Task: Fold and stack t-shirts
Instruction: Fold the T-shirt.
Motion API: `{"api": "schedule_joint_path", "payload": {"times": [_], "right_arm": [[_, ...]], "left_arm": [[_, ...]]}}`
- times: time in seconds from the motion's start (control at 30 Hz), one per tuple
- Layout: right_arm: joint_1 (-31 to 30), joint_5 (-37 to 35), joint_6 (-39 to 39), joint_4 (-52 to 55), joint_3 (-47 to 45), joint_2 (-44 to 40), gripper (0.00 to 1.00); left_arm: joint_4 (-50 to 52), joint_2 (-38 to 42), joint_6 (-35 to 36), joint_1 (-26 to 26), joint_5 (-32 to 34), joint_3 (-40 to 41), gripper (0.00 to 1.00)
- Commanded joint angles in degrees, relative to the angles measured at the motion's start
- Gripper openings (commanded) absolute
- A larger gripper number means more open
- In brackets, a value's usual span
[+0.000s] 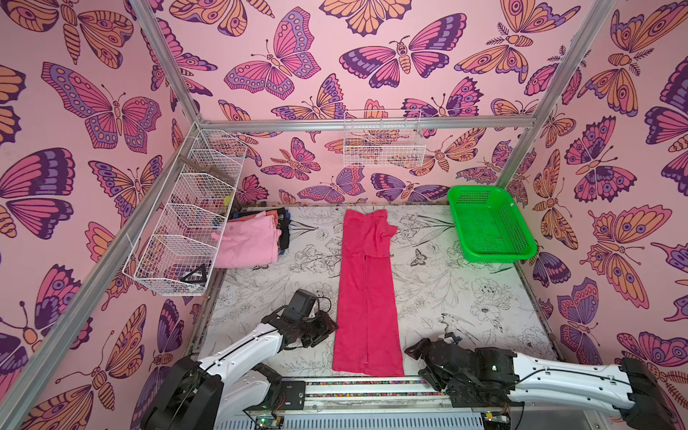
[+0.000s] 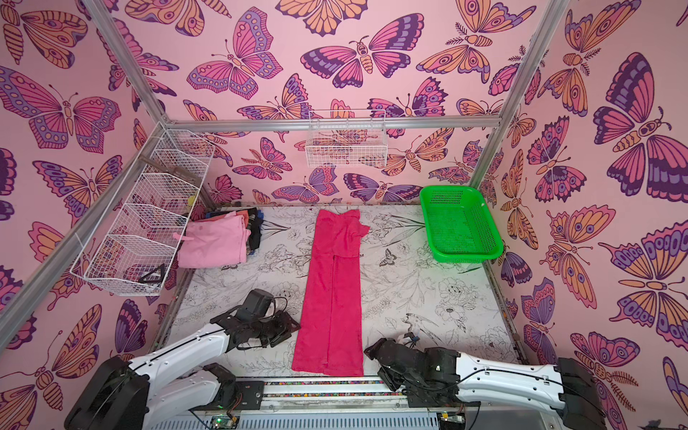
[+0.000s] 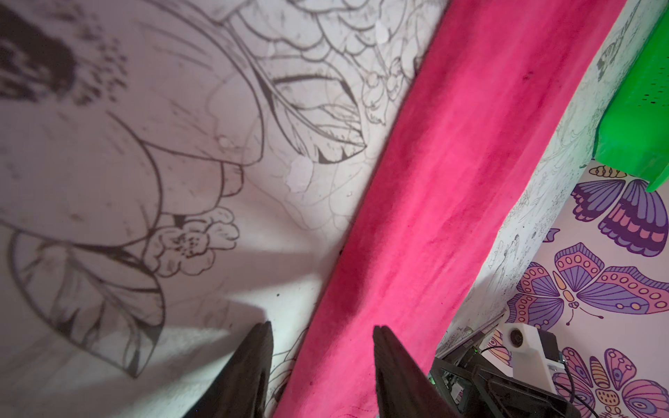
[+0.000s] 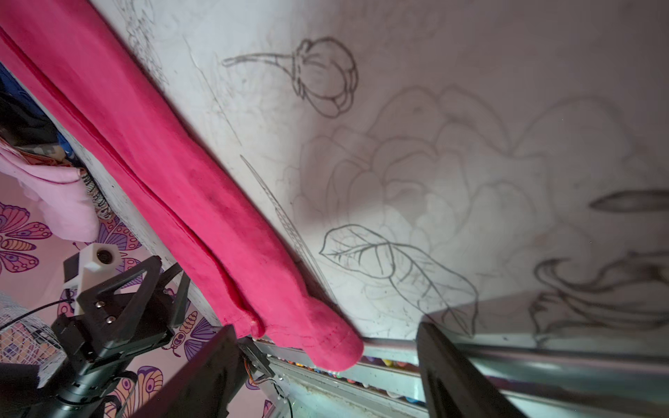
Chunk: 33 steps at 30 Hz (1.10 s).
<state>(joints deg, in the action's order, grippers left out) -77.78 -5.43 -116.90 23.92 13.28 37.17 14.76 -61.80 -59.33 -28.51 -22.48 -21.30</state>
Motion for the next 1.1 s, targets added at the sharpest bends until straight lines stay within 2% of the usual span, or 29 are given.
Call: {"api": "schedule_joint_path", "payload": {"times": [0.0,0.37,0.4,0.63,0.87,1.07], "right_arm": [[-0.42,2.27,2.07,9.15,-2.33,0.27,0.81],[-0.4,-3.23,5.52,3.6,-4.03,1.76,0.81],[-0.4,-3.73,5.78,3.17,-3.96,1.98,0.81],[-0.43,-3.9,6.77,4.18,-3.7,2.65,0.81],[0.71,-5.85,7.28,5.48,-5.48,-2.19,0.81],[1.09,-7.07,7.82,8.86,-5.38,-7.66,0.82]], "left_arm": [[3.2,2.05,0.9,-0.14,-1.71,-0.29,0.5],[3.63,7.02,-1.69,-0.14,-8.73,1.88,0.5],[3.67,7.22,-1.96,-0.14,-9.34,4.19,0.5],[3.62,9.53,-4.1,-0.3,-12.22,7.01,0.49],[3.68,11.35,-5.66,-1.14,-11.93,8.56,0.5],[3.09,9.75,-5.7,-2.61,-11.15,8.31,0.5]]}}
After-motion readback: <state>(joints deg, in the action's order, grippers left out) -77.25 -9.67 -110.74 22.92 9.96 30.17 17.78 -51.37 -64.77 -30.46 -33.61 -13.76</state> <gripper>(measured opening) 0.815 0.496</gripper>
